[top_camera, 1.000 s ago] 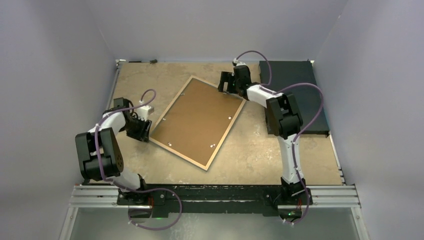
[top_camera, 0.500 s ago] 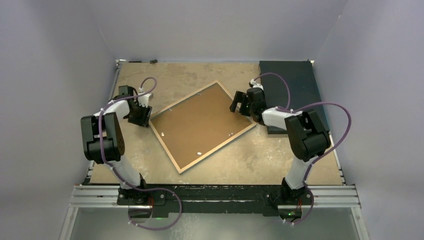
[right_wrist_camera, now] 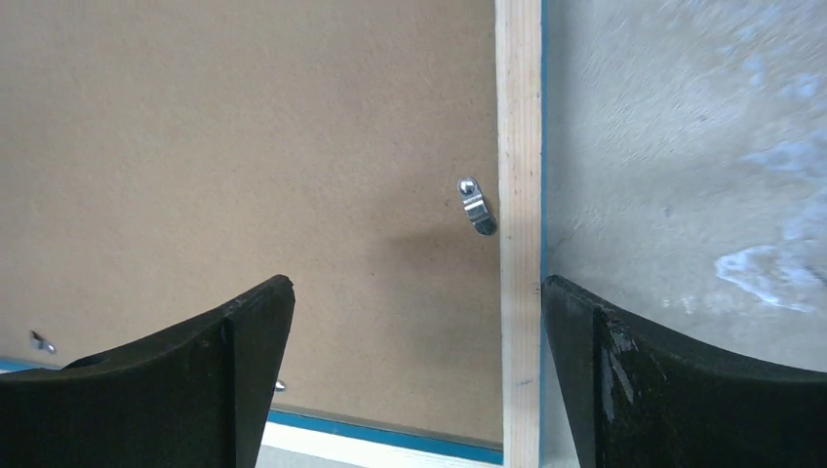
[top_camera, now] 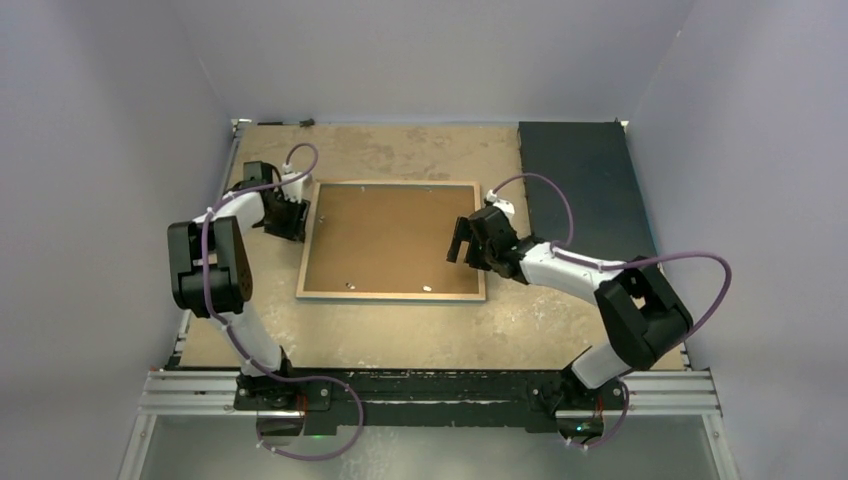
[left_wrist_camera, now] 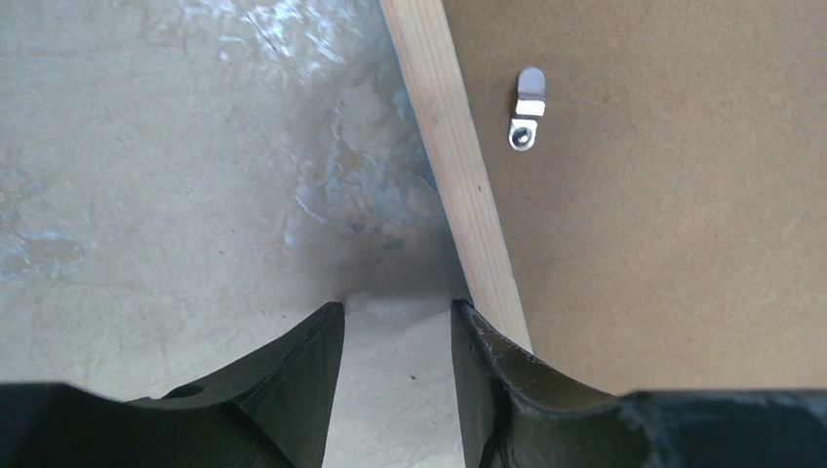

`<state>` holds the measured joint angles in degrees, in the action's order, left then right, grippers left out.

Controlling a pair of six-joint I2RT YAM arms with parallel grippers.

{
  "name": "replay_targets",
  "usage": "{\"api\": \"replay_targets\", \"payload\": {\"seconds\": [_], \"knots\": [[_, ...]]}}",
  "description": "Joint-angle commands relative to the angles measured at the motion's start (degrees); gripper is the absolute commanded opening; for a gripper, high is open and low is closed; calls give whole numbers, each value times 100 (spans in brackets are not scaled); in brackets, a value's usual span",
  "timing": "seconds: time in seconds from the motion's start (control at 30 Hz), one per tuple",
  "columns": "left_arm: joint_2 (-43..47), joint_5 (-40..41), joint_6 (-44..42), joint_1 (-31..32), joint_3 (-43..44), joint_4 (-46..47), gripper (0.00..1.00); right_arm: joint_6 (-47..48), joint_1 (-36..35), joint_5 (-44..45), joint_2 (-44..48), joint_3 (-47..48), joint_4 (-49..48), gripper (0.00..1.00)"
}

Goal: Put the photo into the frame

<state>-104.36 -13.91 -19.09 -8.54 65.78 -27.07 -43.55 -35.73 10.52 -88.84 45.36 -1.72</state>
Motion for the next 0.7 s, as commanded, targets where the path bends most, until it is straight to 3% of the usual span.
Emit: {"api": "replay_targets", "payload": {"seconds": [0.0,0.17,0.43,0.67], "knots": [[610,-555,-223,50,-58,-334,43,-73,-62,832,456,818,705,99],[721,-1046,-651,59,-276,-789,43,17,-302,556,207,1432,412,99],[1121,-1444,-1647,17,-829,-1719,42,103,-1073,-353,-1434,2891,60,99],[945,-2039,-1730,-405,-352,-2146,40,-44,-1197,-840,-2093,3513,-252,99]]}}
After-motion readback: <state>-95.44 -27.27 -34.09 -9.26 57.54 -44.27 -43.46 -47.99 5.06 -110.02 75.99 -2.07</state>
